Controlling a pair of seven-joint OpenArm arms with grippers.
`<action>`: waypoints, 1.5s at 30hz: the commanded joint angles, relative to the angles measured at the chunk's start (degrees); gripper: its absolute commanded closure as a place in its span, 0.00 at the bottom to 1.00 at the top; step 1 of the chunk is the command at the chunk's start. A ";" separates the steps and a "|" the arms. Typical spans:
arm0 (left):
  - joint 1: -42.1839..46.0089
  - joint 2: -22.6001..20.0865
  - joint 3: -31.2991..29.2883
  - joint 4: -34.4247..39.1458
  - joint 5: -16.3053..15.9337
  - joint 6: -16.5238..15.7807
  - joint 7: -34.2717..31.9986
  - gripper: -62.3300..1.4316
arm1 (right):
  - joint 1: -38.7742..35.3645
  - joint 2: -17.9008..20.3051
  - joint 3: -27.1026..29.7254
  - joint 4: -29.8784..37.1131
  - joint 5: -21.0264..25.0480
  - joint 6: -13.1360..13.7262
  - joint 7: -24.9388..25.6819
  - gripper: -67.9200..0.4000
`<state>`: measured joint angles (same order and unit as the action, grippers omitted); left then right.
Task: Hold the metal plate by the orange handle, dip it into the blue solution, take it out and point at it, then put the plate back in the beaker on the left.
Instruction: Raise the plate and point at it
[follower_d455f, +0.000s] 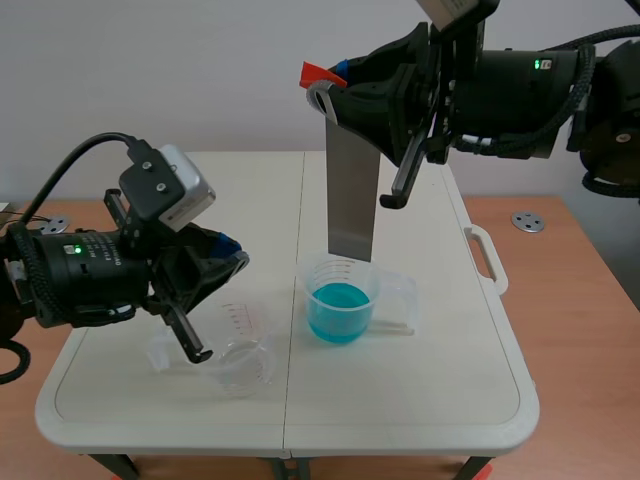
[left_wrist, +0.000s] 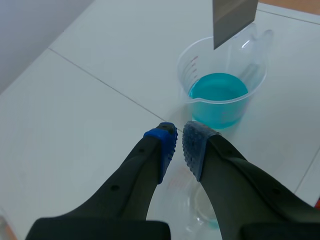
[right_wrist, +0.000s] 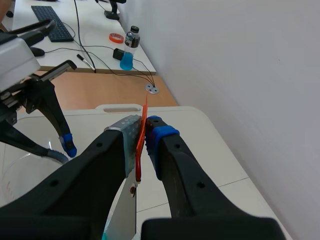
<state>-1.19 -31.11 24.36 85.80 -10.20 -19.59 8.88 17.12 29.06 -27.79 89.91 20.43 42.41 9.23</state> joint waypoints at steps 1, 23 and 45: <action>-1.40 0.83 0.46 -0.28 0.46 0.15 0.09 0.83 | 1.11 0.13 0.83 1.03 1.05 0.31 1.27 0.98; -9.44 8.24 5.31 -10.12 4.48 0.17 1.44 0.83 | 1.11 0.13 0.83 1.03 1.05 0.31 1.31 0.98; -1.90 -0.70 -2.47 -4.63 -1.14 9.70 -1.92 0.83 | 1.11 0.13 0.83 1.03 1.05 0.31 1.49 0.98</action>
<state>-4.29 -29.36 23.66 78.96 -10.68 -10.57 8.10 17.12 29.06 -27.79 89.91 20.43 42.41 9.82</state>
